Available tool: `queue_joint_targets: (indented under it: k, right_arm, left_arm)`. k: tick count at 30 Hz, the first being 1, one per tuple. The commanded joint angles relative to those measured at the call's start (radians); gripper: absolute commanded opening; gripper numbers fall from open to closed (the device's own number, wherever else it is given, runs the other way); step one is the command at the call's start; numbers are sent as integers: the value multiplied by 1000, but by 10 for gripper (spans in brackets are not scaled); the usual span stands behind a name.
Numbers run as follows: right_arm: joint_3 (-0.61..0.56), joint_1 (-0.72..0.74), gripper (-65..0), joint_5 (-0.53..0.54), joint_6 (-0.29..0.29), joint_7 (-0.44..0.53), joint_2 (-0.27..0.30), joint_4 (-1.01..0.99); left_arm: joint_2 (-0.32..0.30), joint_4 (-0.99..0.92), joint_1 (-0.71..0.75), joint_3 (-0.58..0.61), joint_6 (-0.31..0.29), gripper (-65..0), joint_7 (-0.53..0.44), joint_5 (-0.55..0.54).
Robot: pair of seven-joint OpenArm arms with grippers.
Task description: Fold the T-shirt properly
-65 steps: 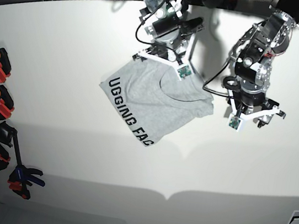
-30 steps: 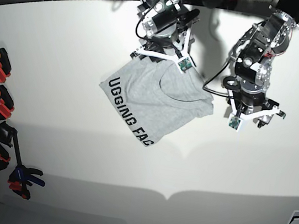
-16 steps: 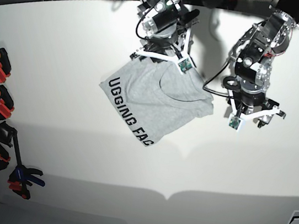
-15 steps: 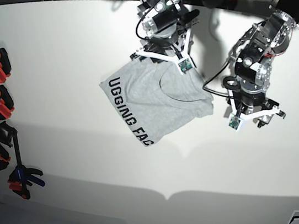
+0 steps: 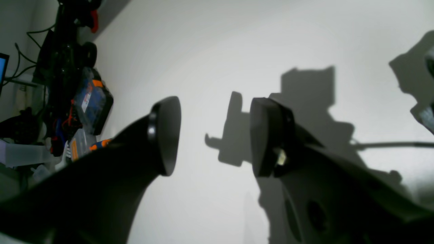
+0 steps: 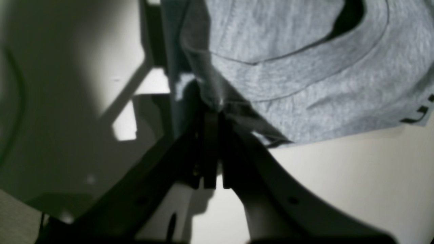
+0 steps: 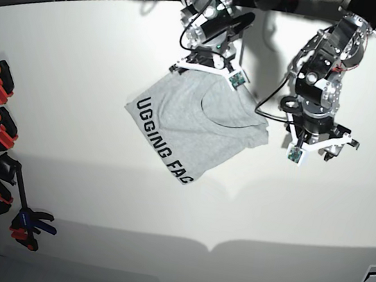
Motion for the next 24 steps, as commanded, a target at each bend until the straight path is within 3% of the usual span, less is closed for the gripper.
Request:
queue_joint_targets:
  k: [1,24]
  right_arm:
    - [-9,8,-650,-22,-8,6,-8,31]
    - [-142,-36,-650,17,-13,-91,-5,271]
  left_arm:
    - [-6,18,-14,-5,15,-343,-22,20]
    - [-6,18,-14,-5,15,-342,-22,21]
